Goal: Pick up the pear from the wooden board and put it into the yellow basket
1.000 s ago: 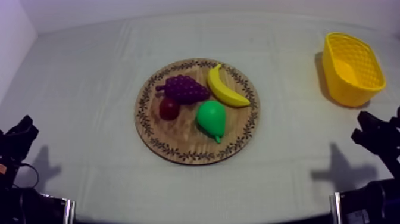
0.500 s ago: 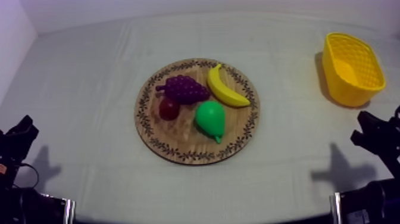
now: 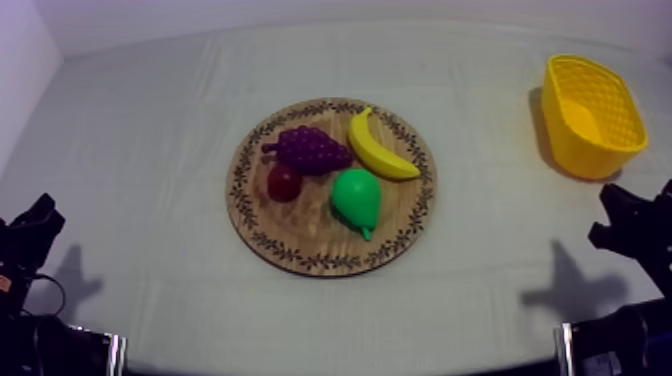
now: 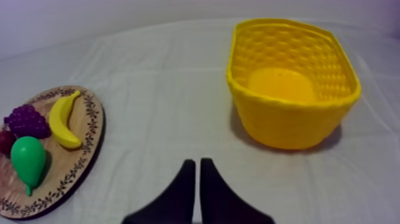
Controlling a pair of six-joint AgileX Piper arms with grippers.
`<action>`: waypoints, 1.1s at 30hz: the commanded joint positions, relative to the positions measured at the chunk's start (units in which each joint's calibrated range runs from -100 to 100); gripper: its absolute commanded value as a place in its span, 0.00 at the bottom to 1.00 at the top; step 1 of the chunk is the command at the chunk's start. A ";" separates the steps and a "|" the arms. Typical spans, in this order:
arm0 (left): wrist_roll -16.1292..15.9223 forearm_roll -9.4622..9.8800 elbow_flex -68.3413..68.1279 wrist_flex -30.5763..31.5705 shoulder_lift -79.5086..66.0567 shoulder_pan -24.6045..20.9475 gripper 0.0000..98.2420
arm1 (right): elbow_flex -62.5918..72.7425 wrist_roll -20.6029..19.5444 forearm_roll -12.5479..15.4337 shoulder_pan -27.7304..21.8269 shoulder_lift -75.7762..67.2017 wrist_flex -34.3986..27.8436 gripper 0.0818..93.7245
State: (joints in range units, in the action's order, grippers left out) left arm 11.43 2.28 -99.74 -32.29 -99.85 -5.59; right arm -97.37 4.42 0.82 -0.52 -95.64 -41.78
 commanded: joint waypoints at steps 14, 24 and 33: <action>0.02 0.00 -0.03 -0.04 0.02 -0.02 0.00 | 27.85 -3.82 -1.11 4.92 16.09 -5.12 0.00; 0.01 0.00 -0.03 -0.04 0.02 -0.02 0.00 | 49.08 -3.80 0.32 9.91 34.57 -11.55 0.02; 0.02 0.00 -0.03 -0.04 0.02 -0.02 0.00 | 65.21 -7.80 -2.93 23.85 52.99 -26.11 0.05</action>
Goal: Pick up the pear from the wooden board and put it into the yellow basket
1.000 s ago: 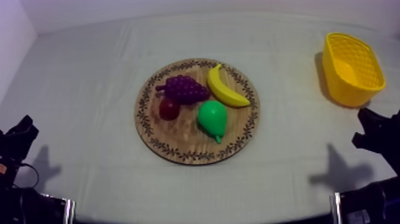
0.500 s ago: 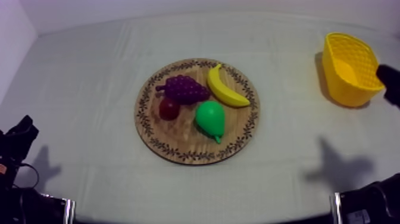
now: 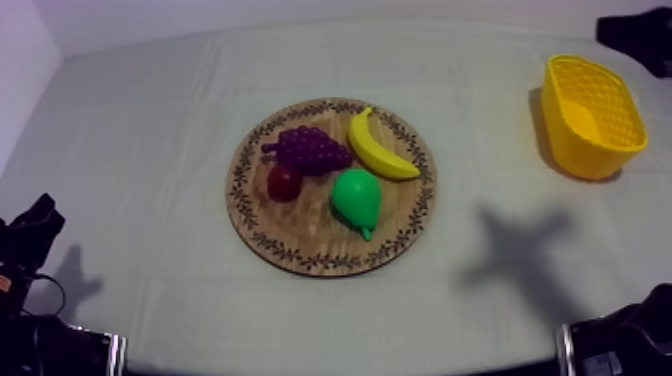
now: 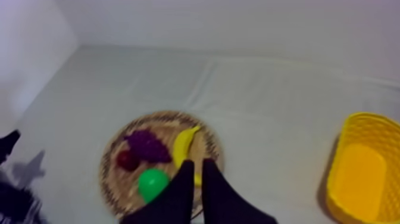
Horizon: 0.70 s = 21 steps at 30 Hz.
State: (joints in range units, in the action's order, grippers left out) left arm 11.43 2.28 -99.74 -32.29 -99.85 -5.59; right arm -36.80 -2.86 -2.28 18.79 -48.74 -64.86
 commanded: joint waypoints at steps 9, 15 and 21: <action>0.02 0.00 -0.03 -0.04 0.02 -0.02 0.00 | 9.10 6.95 12.59 1.42 17.77 -3.59 0.12; 0.02 0.00 -0.03 -0.04 0.02 -0.02 0.00 | 5.68 12.08 17.54 0.99 23.95 -3.18 0.15; 0.02 0.00 -0.03 -0.04 0.02 -0.02 0.00 | 3.08 15.65 19.12 1.51 27.41 -6.22 0.22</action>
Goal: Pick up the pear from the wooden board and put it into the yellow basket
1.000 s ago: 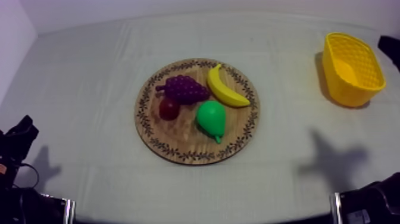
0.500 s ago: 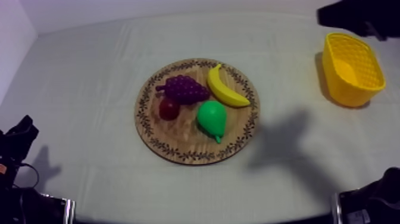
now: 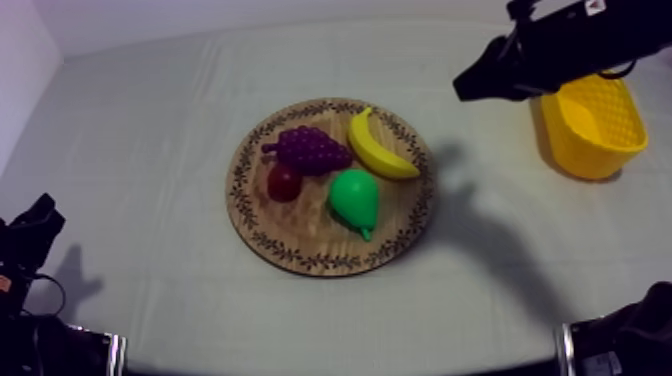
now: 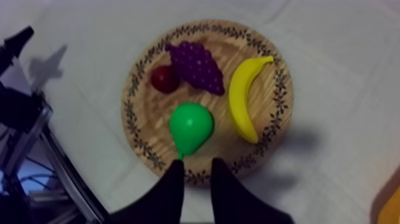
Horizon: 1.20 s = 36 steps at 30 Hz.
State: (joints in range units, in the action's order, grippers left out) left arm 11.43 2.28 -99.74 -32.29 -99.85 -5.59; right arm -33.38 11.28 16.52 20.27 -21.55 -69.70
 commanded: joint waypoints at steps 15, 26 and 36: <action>0.02 0.00 -0.03 -0.04 0.02 -0.02 0.00 | -4.43 10.72 -1.15 0.46 2.05 -8.72 0.77; 0.02 0.00 -0.13 -0.04 0.02 -0.02 0.00 | -4.89 5.99 -3.65 4.50 4.45 -4.26 0.94; 0.02 0.00 -0.14 -0.04 0.02 -0.02 0.00 | -6.29 0.11 -6.02 8.94 9.05 4.31 0.94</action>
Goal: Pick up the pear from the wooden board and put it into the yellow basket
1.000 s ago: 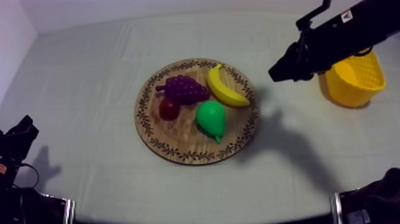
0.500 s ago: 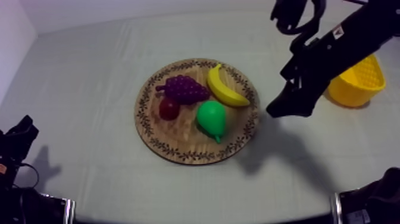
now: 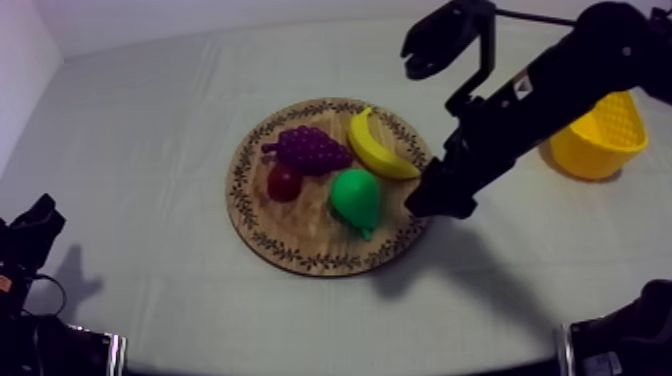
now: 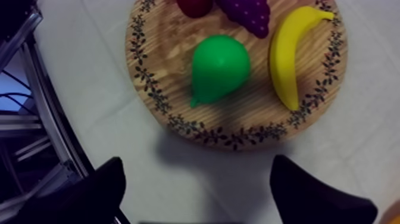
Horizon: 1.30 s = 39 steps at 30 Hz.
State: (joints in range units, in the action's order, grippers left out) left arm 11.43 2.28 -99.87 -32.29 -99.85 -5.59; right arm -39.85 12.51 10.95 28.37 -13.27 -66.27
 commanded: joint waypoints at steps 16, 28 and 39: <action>0.02 0.00 -0.02 -0.04 0.02 -0.02 0.00 | 8.38 -8.32 -6.25 5.47 15.56 6.69 0.94; 0.02 0.00 -0.02 -0.04 0.02 -0.02 0.00 | 12.18 -10.49 -8.87 4.60 25.07 8.13 0.94; 0.02 0.00 -0.02 -0.04 0.02 -0.02 0.00 | 15.67 -9.93 -8.95 4.33 30.03 8.49 0.92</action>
State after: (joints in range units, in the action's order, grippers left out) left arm 11.43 2.28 -99.87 -32.29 -99.85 -5.59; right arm -24.37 2.55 1.88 32.71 16.46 -57.76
